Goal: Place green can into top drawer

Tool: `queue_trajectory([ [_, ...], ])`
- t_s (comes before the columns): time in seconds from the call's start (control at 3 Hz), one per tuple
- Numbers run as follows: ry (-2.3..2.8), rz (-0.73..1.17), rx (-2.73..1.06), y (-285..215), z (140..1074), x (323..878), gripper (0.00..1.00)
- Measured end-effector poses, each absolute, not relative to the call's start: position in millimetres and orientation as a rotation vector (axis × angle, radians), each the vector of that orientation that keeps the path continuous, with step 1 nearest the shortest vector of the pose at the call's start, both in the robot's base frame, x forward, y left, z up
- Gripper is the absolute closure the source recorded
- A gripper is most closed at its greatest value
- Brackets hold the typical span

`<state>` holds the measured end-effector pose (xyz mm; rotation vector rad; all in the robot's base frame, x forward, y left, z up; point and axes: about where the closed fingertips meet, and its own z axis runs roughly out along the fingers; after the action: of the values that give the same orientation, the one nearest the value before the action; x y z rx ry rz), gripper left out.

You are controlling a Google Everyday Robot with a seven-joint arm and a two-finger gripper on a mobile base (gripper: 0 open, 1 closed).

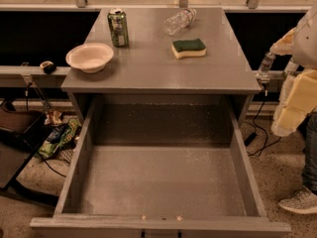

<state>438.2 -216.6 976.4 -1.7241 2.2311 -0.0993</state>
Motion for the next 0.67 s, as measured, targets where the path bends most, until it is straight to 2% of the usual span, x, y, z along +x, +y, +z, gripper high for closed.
queue_trajectory([
  [0.67, 2.181, -0.129, -1.67, -214, 980, 448, 0.0],
])
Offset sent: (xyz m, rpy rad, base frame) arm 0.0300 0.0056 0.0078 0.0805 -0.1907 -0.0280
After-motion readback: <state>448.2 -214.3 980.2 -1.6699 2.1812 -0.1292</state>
